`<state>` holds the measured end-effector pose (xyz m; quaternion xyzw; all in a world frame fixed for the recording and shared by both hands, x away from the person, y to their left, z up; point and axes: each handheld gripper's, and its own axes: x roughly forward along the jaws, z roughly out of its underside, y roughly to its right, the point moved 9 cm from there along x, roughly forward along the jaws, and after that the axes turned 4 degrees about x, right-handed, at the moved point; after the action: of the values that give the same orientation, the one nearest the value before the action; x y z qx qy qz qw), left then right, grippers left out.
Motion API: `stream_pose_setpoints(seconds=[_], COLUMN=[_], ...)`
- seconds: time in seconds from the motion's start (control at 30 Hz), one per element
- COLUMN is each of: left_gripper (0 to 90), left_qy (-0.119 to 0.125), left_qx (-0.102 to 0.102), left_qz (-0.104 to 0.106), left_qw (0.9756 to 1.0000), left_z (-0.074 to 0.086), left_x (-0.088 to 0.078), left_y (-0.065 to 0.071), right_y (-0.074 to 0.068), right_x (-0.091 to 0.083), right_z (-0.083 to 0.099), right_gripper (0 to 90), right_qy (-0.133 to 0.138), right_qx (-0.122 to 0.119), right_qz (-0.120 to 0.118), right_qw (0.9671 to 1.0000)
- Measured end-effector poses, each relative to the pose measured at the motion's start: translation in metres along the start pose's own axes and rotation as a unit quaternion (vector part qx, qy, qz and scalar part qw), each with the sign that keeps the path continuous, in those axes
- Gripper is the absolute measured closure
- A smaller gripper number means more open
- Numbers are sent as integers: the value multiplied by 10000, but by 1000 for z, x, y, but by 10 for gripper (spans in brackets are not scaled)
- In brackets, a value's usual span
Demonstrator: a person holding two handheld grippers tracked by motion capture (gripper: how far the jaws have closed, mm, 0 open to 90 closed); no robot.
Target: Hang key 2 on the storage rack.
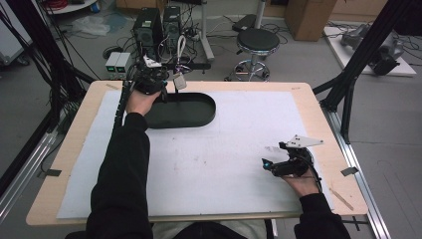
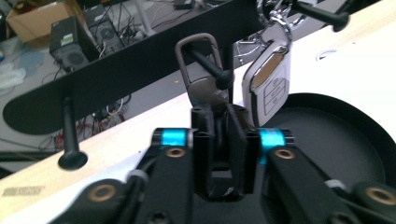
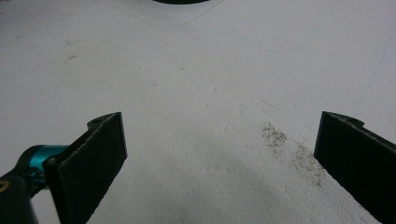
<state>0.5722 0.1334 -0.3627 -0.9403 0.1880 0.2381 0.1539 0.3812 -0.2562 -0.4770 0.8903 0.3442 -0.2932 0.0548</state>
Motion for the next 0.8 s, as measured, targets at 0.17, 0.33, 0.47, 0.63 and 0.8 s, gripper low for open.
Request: stream_pose_setpoints(seconds=[0.17,0.33,0.47,0.63,0.8], left_gripper=[490,209,93,57,57], left_qy=[-22,-159,-300,-263,-145], left_qx=[-87,-16,-109,-121,-73], left_qz=[85,174,548,926,989], left_qw=[9999,9997,9980,9953,9950], left_z=[0,4,8,11,12], left_x=[-3,-4,-3,-8,-16], left_y=[3,10,16,20,21], right_y=[-1,-1,-1,0,-1], right_x=[0,1,1,0,0], right_z=[0,0,0,-1,-1], right_gripper=[16,16,16,16,16], right_qy=[-7,-11,4,18,34], right_qx=[7,-6,-10,-7,-4], right_qz=[-22,-9,4,8,24], right_qw=[10000,10000,10000,10000,10000])
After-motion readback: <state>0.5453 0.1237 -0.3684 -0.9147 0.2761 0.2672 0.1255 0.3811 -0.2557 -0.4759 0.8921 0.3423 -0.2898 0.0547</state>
